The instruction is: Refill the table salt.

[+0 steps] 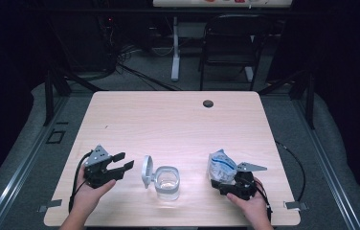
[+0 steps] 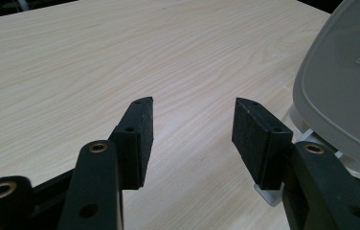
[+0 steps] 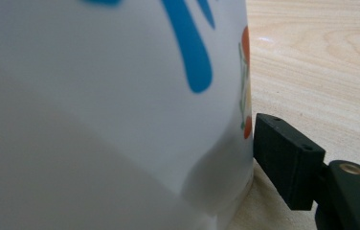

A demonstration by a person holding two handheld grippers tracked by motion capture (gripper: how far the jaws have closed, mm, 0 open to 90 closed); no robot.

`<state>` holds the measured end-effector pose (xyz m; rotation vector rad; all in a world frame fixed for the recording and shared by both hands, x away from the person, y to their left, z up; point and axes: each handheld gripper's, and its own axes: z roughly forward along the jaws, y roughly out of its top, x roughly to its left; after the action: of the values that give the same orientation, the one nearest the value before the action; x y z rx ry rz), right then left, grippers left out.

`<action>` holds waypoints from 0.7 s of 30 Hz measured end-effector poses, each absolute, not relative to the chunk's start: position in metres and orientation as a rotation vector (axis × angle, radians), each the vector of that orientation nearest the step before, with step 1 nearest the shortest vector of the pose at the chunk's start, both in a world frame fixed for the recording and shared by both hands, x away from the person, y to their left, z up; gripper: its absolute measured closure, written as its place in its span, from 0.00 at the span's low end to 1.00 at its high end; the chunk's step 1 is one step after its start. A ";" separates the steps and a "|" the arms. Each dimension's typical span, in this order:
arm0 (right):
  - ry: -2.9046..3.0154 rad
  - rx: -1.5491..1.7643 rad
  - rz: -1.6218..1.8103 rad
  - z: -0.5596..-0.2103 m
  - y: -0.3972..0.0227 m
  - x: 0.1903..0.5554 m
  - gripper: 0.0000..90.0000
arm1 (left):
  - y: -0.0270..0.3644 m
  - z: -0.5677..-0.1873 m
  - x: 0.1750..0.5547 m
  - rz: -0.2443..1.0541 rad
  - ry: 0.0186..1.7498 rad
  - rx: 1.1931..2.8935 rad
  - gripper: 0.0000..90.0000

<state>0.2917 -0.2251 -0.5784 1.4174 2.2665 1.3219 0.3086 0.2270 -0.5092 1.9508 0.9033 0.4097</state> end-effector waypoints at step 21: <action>2.279 1.414 1.354 -0.588 -0.225 0.292 0.45 | 0.227 -0.509 0.309 0.408 0.902 1.951 0.56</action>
<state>0.2925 -0.2251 -0.5880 1.4140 2.2792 1.3544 0.3086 0.2269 -0.5091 1.9507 0.9021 0.4080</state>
